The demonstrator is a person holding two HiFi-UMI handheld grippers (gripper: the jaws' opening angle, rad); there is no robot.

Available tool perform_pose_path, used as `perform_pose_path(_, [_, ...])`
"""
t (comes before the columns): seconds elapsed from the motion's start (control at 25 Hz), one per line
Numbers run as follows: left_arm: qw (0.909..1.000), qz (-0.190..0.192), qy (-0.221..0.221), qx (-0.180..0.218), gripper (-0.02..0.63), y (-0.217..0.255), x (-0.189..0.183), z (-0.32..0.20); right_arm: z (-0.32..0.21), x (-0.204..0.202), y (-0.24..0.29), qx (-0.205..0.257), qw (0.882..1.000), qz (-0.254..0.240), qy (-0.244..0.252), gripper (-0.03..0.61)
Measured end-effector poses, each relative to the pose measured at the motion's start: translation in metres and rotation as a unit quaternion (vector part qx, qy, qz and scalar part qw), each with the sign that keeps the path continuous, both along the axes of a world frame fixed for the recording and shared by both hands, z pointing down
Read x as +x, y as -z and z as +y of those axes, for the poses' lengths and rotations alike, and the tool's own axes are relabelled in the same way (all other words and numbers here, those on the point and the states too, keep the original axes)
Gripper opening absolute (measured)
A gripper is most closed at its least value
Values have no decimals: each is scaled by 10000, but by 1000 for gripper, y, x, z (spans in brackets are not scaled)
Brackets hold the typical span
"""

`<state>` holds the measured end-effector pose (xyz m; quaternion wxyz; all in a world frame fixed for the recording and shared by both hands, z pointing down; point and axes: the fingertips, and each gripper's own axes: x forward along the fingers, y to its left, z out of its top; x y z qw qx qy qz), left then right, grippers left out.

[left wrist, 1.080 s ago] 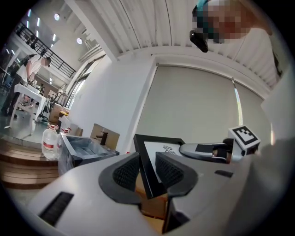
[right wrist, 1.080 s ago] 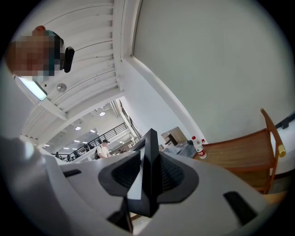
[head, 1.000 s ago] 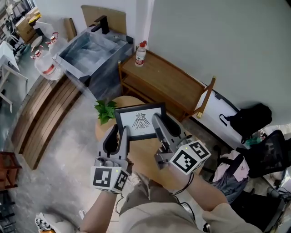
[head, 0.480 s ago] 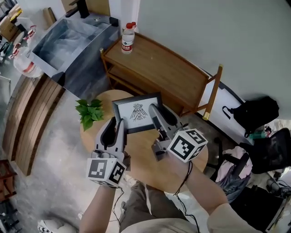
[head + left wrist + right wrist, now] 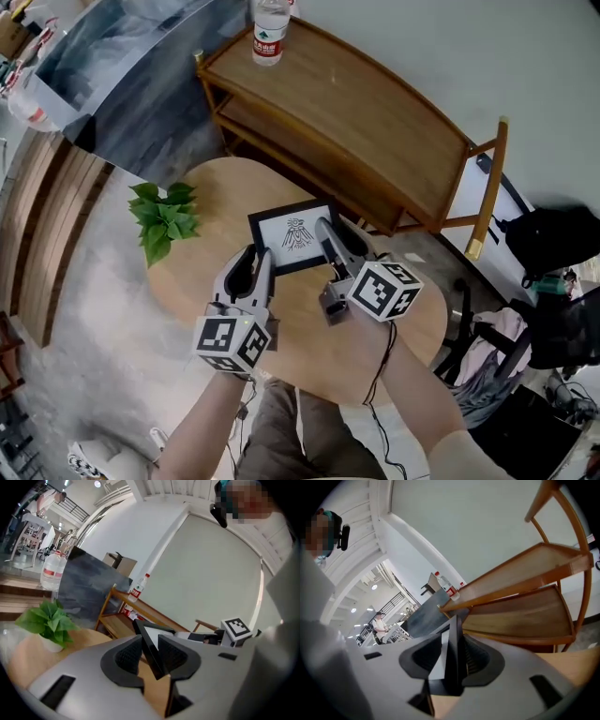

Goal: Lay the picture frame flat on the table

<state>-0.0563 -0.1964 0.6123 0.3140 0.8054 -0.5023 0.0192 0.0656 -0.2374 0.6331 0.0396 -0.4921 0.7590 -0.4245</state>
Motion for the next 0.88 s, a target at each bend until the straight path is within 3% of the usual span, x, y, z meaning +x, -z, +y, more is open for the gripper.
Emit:
perform_pose_path(0.48, [9938,-59,470,-1002,106,-168,-19,17,-2,-27,-161,-361,9943,731,682,124])
perform_pose_path(0.68, [9908,-96,451,-1274,106,-209,-17,34,9,-29,-207,-547,9924,856,690,129])
perform_pose_path(0.88, [9881,4,542,-1437,106,-225,-6,46,10,-25,-212,-249,9854,1425,895,135])
